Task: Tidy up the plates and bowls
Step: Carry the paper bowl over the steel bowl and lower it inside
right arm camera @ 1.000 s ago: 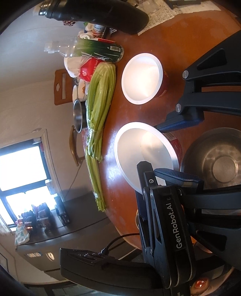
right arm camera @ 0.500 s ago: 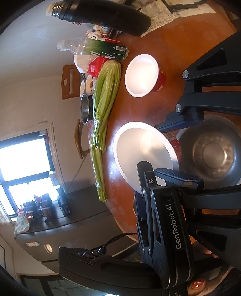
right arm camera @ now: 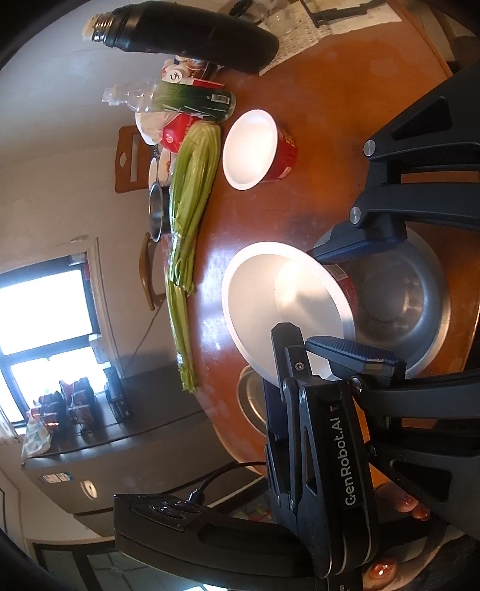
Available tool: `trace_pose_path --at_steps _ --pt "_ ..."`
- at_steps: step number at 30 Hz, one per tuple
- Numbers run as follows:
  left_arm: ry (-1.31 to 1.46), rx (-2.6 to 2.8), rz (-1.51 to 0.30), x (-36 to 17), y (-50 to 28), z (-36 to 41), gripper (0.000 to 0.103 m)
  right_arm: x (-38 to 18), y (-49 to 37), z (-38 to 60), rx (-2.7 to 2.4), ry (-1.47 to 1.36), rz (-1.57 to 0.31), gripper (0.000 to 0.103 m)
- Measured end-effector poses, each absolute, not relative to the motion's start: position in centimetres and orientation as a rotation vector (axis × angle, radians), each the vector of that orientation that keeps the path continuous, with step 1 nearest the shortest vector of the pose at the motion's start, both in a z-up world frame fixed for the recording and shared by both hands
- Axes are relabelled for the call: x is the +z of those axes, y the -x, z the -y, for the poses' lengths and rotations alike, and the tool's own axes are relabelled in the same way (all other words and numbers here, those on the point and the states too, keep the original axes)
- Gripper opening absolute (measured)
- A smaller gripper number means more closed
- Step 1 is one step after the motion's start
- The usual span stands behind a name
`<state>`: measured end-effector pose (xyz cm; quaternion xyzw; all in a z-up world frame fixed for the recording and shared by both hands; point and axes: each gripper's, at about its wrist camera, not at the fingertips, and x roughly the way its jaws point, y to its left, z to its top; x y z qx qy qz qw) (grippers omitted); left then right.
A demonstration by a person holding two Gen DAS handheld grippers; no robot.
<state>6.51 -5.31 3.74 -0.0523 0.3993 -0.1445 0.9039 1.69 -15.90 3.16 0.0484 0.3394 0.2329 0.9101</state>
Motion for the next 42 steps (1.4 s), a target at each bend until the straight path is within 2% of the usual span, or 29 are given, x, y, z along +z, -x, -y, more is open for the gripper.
trace_pose_path --at_steps 42 --pt "0.048 -0.292 -0.953 -1.2 -6.3 6.3 0.050 -1.4 -0.8 15.7 0.507 -0.080 -0.852 0.043"
